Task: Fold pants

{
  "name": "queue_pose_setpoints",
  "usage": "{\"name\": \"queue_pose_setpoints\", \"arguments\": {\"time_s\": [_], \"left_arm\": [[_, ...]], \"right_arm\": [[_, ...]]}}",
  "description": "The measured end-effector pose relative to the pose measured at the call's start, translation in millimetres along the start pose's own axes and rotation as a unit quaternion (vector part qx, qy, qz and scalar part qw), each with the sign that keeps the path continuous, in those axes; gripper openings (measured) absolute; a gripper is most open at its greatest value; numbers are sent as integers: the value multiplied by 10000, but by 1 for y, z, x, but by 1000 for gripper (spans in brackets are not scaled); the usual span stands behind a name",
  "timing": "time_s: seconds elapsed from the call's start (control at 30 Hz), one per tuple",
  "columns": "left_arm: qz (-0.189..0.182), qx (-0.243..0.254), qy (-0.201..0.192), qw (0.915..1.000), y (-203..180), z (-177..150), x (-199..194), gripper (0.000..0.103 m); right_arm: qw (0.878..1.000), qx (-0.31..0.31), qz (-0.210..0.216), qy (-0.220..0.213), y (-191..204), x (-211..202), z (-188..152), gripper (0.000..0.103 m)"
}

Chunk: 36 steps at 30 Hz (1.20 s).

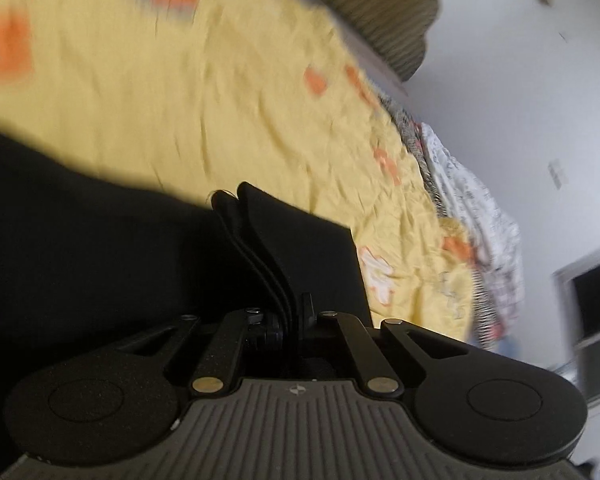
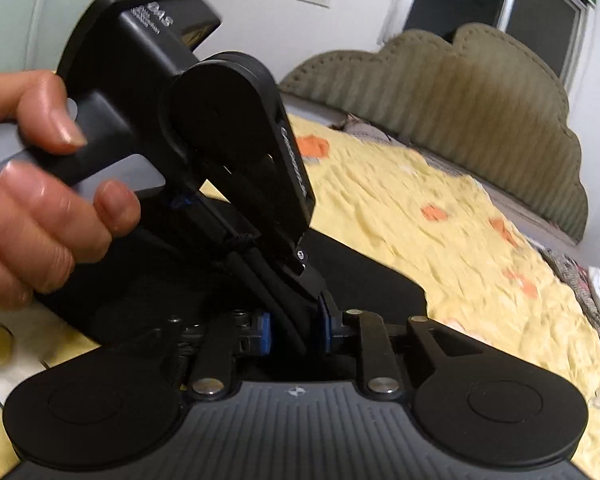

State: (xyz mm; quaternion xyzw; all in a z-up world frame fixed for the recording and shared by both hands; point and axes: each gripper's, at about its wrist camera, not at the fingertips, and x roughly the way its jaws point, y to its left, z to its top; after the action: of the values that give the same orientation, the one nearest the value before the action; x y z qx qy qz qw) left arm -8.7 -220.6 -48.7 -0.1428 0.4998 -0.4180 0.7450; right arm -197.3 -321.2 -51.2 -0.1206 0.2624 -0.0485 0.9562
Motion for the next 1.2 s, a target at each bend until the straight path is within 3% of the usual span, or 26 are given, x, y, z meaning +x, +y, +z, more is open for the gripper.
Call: {"name": "queue_pose_setpoints", "arguments": {"time_s": [0.07,0.17,0.3,0.33,0.37,0.4,0.47,0.53,0.6,0.67,0.73,0.8,0.83,0.87,0.93,1.0,1.03,1.07,1.1,1.13,1.2], "left_arm": [[373,358,-329,9981,0,-2,-31,5],[956,499,-568,9925,16,-6,-71,5],[1754,468,-536,9819,49,-10,-103,6],[1868,424,-455,9804,60,-10,-107,11],[2030,342,-434,9776,68,-10,-109,25],[2232,285,-458,9733,76,-11,-111,25],[2516,365,-646,9650,87,-14,-125,38],[2811,486,-841,9547,90,-14,-136,49],[3057,545,-1036,9449,91,-12,-145,49],[3037,580,-1106,9445,90,-6,-148,51],[2910,612,-1056,9489,87,0,-146,56],[2834,892,-937,9502,77,-2,-131,71],[2890,1107,-855,9471,73,-6,-124,78],[3071,1299,-743,9398,68,-9,-115,76],[3314,1608,-697,9271,58,-20,-107,76],[3217,1847,-770,9254,49,-28,-105,78],[3180,1908,-750,9257,44,-30,-103,79],[3150,1948,-733,9260,39,-30,-100,80],[3118,1999,-732,9260,35,-31,-96,82],[3110,2052,-722,9252,31,-32,-92,85],[3167,2143,-613,9220,25,-35,-79,85]], "right_arm": [[9995,-92,241,-153,14,-4,11,15],[9962,-297,730,-363,44,-4,27,14],[9878,-539,1397,-420,89,9,42,14],[9858,-656,1505,-348,100,14,43,14],[9828,-804,1647,-212,112,21,44,14],[9797,-976,1750,-73,122,28,43,15],[9796,-1268,1556,19,136,30,40,16],[9764,-1209,1788,16,131,19,41,16],[9723,-748,2213,36,111,9,45,16],[9715,-141,2365,-33,86,4,48,16],[9717,430,2320,-66,64,8,48,16],[9745,964,2007,264,49,24,43,16],[9740,1057,1914,594,48,34,37,16],[9713,980,1979,884,49,42,31,16],[9721,929,2041,694,42,35,25,17],[9718,1310,1910,443,14,25,24,17],[9715,1572,1736,353,5,24,26,21],[9699,1909,1472,328,-17,27,24,40],[9665,2219,1249,329,-39,33,22,65],[9615,2470,1167,286,-58,44,20,77],[9399,3054,1448,492,-98,70,8,82]]}}
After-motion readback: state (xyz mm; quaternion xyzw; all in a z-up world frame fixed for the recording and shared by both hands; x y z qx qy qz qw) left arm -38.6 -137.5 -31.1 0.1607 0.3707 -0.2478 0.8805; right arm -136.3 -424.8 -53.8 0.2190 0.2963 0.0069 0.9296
